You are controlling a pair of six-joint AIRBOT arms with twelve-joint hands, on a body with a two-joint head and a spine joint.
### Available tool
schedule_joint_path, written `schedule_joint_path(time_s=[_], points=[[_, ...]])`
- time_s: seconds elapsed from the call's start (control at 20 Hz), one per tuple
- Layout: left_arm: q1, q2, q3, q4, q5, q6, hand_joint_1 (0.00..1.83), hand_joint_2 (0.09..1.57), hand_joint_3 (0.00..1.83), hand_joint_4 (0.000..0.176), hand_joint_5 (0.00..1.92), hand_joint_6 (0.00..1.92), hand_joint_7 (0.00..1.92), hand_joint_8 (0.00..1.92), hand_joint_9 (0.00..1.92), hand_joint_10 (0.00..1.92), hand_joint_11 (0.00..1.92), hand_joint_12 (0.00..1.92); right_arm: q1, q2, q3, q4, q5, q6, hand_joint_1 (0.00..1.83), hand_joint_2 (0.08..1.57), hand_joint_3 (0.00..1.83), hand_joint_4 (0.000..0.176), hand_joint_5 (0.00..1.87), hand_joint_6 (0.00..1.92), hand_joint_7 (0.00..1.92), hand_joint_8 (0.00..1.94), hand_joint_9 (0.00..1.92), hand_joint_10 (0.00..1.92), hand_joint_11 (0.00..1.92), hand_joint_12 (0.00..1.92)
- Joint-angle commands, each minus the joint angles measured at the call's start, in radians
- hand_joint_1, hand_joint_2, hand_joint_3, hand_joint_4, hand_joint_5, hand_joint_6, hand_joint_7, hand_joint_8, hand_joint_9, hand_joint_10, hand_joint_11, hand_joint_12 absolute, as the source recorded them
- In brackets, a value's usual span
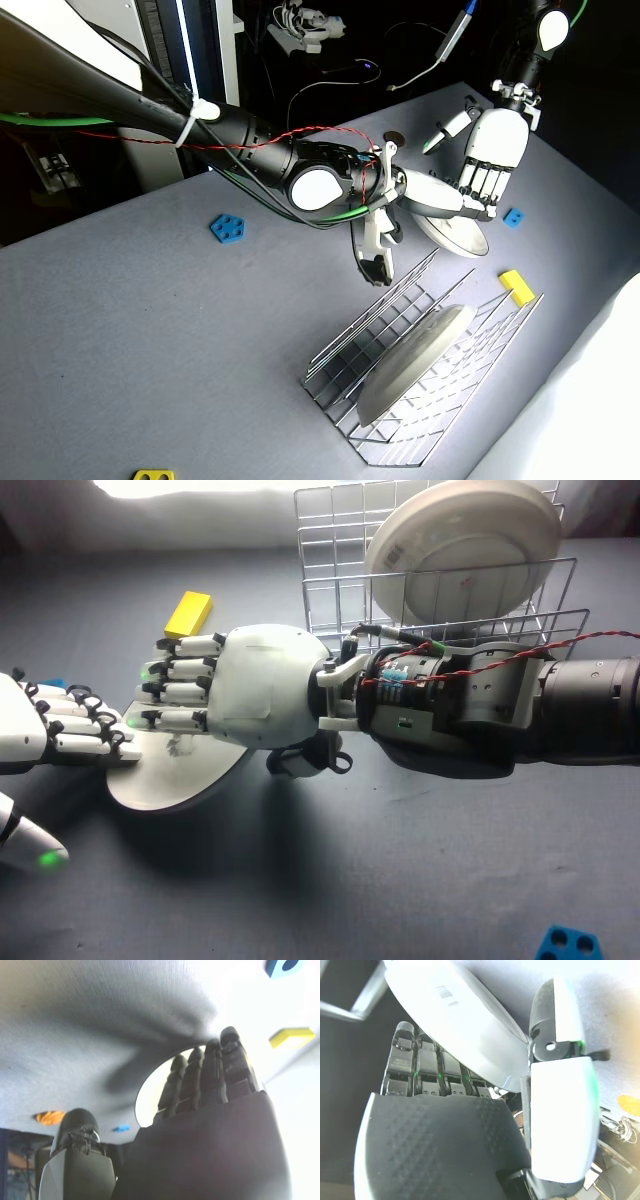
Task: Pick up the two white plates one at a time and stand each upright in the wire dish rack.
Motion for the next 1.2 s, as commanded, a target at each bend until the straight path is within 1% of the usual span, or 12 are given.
schedule_joint_path(time_s=[0.0,0.15,0.2,0.25,0.4,0.75,0.9,0.95,1.0,1.05,1.1,1.15], points=[[-0.002,-0.012,0.002,-0.013,-0.037,0.000,0.00,1.05,0.00,0.000,0.00,0.00,0.00,0.00,0.00,0.00,0.00,0.00,0.003,-0.002,0.010,0.007,0.105,-0.006,1.07,1.01,0.00,0.000,0.00,0.00,0.00,0.00,0.00,0.00,0.00,0.16],[-0.004,-0.016,0.003,-0.013,-0.038,0.000,0.00,1.05,0.00,0.000,0.00,0.00,0.00,0.00,0.00,0.00,0.00,0.00,0.002,-0.007,0.021,0.007,0.117,-0.006,1.09,1.00,0.00,0.000,0.00,0.00,0.00,0.00,0.00,0.00,0.00,0.12],[-0.004,-0.016,0.003,-0.013,-0.038,0.000,0.00,1.06,0.00,0.000,0.00,0.00,0.00,0.00,0.00,0.00,0.00,0.00,0.002,-0.008,0.021,0.007,0.118,-0.006,1.08,0.99,0.00,0.000,0.00,0.00,0.00,0.00,0.00,0.00,0.00,0.25],[-0.004,-0.017,0.003,-0.013,-0.039,0.000,0.00,1.06,0.00,0.000,0.00,0.00,0.00,0.00,0.00,0.00,0.00,0.00,0.004,-0.009,0.021,0.007,0.118,-0.008,1.08,0.99,0.00,0.000,0.00,0.00,0.00,0.00,0.00,0.00,0.00,0.25],[-0.004,-0.016,0.003,-0.013,-0.040,-0.002,0.00,1.06,0.00,0.000,0.00,0.00,0.00,0.00,0.00,0.00,0.00,0.00,0.005,-0.009,0.021,0.007,0.117,-0.013,1.09,1.05,0.01,0.000,0.00,0.00,0.00,0.00,0.00,0.00,0.00,0.14],[0.000,-0.011,0.002,-0.019,-0.044,-0.002,0.00,1.08,0.01,0.000,0.02,0.01,0.01,0.00,0.00,0.00,0.00,0.00,0.016,-0.008,0.020,0.007,0.099,-0.020,1.11,1.03,0.00,0.000,0.13,0.01,0.09,0.01,0.09,0.02,0.00,0.46],[0.001,-0.011,0.002,-0.020,-0.044,-0.002,0.00,1.07,0.00,0.000,0.00,0.00,0.00,0.00,0.00,0.00,0.00,0.00,0.025,-0.008,0.018,0.007,0.091,-0.020,1.20,1.10,0.00,0.000,0.32,0.04,0.33,0.04,0.29,0.07,0.00,0.92],[0.002,-0.010,0.002,-0.020,-0.045,-0.002,0.00,1.05,0.00,0.000,0.00,0.00,0.00,0.00,0.00,0.00,0.00,0.00,0.027,-0.008,0.017,0.007,0.090,-0.020,1.30,1.08,0.00,0.000,0.55,0.07,0.55,0.04,0.48,0.11,0.03,1.19],[0.003,-0.010,0.002,-0.023,-0.045,-0.002,0.00,1.05,0.00,0.000,0.00,0.00,0.00,0.00,0.00,0.00,0.00,0.00,0.028,-0.008,0.016,0.007,0.088,-0.021,1.33,1.12,0.00,0.000,0.73,0.07,0.75,0.05,0.68,0.15,0.18,1.28],[0.005,-0.010,0.002,-0.026,-0.045,-0.002,0.00,1.06,0.00,0.000,0.00,0.00,0.00,0.00,0.00,0.00,0.00,0.00,0.028,-0.008,0.015,0.007,0.087,-0.022,1.35,1.16,0.00,0.000,0.80,0.98,0.88,0.82,0.75,1.15,0.38,1.29],[0.006,-0.010,0.003,-0.027,-0.046,-0.002,0.00,1.06,0.00,0.000,0.00,0.00,0.00,0.00,0.00,0.00,0.00,0.00,0.028,-0.008,0.014,0.007,0.086,-0.023,1.45,1.18,0.00,0.000,0.78,1.17,0.86,1.03,0.73,1.30,0.57,1.68],[0.006,-0.009,0.003,-0.027,-0.047,-0.002,0.00,1.06,0.00,0.000,0.01,0.01,0.02,0.01,0.00,0.00,0.02,0.01,0.028,-0.008,0.012,0.007,0.085,-0.024,1.47,1.18,0.00,0.000,0.79,1.20,0.85,1.07,0.74,1.29,0.66,1.71]])
